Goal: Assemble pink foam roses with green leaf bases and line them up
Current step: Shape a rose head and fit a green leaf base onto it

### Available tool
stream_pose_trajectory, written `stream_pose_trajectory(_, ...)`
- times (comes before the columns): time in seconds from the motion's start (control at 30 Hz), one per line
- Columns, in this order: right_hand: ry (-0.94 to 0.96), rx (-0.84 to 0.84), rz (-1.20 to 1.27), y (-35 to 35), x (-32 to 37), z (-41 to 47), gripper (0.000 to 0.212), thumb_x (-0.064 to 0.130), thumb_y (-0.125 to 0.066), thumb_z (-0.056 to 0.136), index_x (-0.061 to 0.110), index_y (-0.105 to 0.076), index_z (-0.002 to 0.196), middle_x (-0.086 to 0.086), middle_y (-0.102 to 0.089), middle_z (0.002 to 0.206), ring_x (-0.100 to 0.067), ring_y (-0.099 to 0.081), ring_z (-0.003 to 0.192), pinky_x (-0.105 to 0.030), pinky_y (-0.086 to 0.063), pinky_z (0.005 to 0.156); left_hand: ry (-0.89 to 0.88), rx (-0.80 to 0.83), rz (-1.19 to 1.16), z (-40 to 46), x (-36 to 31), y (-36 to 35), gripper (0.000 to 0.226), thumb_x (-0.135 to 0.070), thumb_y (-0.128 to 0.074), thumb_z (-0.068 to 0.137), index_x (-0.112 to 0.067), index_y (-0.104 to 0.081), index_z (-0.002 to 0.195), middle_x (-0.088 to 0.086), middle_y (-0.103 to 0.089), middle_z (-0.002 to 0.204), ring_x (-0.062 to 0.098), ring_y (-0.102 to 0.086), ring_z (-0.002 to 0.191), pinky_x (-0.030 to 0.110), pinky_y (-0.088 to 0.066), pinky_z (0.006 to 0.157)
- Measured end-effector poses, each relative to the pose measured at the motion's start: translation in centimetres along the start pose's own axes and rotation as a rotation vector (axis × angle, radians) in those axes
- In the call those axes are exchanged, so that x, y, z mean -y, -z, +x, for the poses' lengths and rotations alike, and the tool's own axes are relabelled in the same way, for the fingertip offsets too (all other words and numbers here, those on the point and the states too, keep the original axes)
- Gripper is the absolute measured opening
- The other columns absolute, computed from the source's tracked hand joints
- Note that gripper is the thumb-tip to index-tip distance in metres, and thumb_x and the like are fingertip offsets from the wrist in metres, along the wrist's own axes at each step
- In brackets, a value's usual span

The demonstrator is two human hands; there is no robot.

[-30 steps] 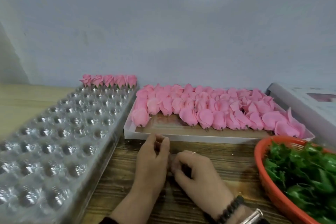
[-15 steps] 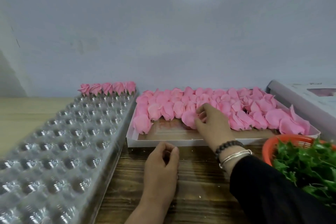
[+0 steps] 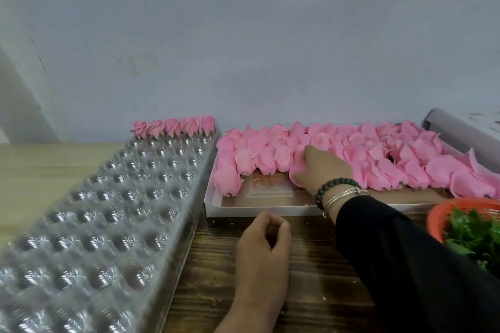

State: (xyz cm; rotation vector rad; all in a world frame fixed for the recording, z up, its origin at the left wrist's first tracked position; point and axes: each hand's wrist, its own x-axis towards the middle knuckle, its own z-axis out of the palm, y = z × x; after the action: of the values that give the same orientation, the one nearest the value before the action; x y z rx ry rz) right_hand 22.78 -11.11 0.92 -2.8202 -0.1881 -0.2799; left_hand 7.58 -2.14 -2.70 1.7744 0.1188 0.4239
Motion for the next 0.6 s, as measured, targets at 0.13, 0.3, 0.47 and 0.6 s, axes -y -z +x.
stream_pose_trajectory(0.13, 0.027, -0.06, -0.042, -0.6, 0.4, -0.6, 0.022, 0.019, -0.041, 0.09, 0.018, -0.045, 0.112, 0.004, -0.043, 0.064, -0.017, -0.049, 0.062, -0.025, -0.032, 0.053, 0.0, 0.008, 0.012, -0.1, -0.2, 0.1, 0.026, -0.014, -0.057, 0.089, -0.022, -0.055, 0.064, -0.005, -0.052, 0.052, 0.006, -0.044, 0.046, 0.017, -0.035, 0.046)
stream_pose_trajectory(0.3, 0.138, -0.128, 0.389, 1.5, 0.9, -2.4, 0.035, 0.019, -0.053, 0.082, 0.02, -0.044, 0.115, 0.004, -0.056, 0.082, -0.017, -0.056, 0.072, -0.029, -0.045, 0.062, 0.008, -0.028, -0.026, 0.0, -0.4, 0.0, 0.023, -0.014, -0.056, 0.09, -0.019, -0.055, 0.067, -0.001, -0.053, 0.055, 0.008, -0.042, 0.047, 0.02, -0.036, 0.048)
stream_pose_trajectory(0.47, 0.127, -0.058, 1.025, 3.4, 1.3, -7.3, 0.03, 0.013, -0.063, 0.078, 0.034, -0.048, 0.091, 0.01, -0.056, 0.091, 0.005, -0.056, 0.066, -0.011, -0.045, 0.054, 0.041, -0.014, -0.286, 0.2, -1.2, 0.0, 0.026, -0.034, -0.046, 0.09, -0.011, -0.057, 0.083, 0.002, -0.055, 0.056, 0.008, -0.044, 0.039, 0.015, -0.033, 0.039)
stream_pose_trajectory(0.6, 0.059, 0.089, 1.247, 3.6, -0.8, -12.2, 0.024, 0.016, -0.064, 0.076, 0.026, -0.058, 0.097, -0.002, -0.064, 0.093, -0.005, -0.062, 0.078, -0.018, -0.05, 0.065, 0.093, 0.226, -0.488, 0.0, -0.9, -0.3, 0.063, -0.058, -0.047, 0.07, -0.007, -0.058, 0.105, 0.009, -0.067, 0.078, 0.014, -0.06, 0.061, 0.02, -0.046, 0.049)
